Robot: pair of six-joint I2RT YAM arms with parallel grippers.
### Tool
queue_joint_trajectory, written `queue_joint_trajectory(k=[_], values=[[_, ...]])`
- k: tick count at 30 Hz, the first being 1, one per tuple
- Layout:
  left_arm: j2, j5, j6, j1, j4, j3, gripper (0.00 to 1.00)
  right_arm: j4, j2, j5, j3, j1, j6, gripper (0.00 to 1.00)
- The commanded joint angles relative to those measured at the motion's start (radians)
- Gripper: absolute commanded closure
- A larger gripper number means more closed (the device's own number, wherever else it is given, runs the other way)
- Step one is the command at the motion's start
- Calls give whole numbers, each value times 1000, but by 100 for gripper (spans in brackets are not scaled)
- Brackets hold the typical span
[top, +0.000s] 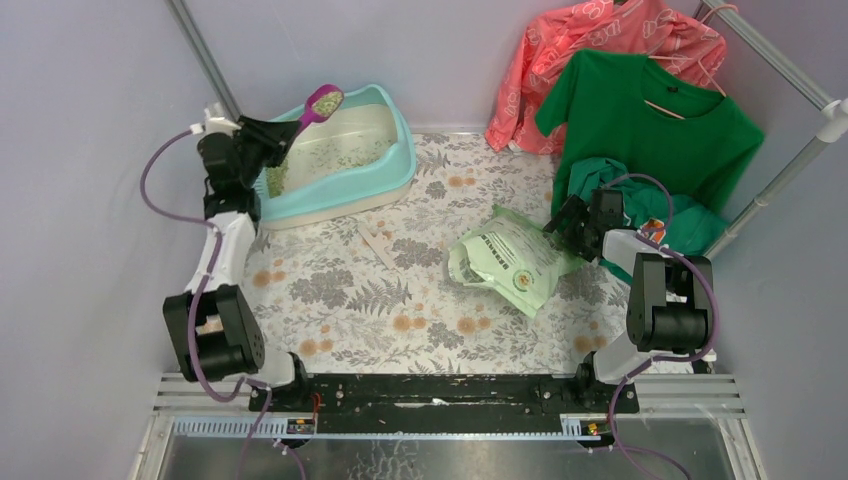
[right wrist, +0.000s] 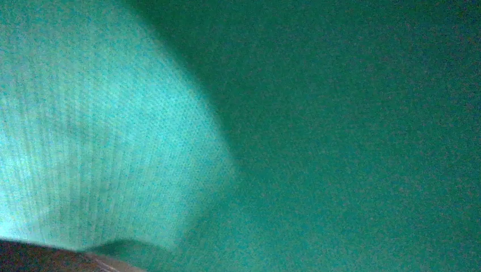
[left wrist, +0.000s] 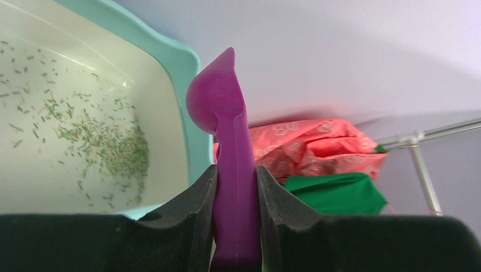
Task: Fill the litter box with clean litter
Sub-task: Pour the cat litter into the litter box.
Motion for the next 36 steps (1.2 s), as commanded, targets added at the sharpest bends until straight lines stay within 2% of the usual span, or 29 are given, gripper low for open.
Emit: queue_joint_trajectory(k=[1, 8, 16, 20, 24, 29, 31, 36], values=[[97, -180, 246, -122, -154, 138, 96, 12, 24, -53, 17, 5, 25, 4], [197, -485, 461, -257, -362, 248, 97, -13, 9, -53, 35, 5, 12, 4], [264, -979, 576, -313, -663, 394, 97, 2, 12, -77, 19, 5, 16, 4], [257, -1133, 702, -377, -696, 450, 97, 3, 15, -82, 18, 5, 17, 4], [249, -1118, 798, -441, -690, 492, 97, 11, 19, -90, 13, 5, 23, 4], [196, -1130, 804, -496, -748, 530, 98, 4, 16, -81, 9, 5, 12, 4], [142, -1067, 751, -501, -794, 521, 97, 6, 15, -80, 9, 5, 10, 3], [-49, -771, 613, -500, -892, 446, 97, 7, 13, -76, 1, 5, 6, 3]])
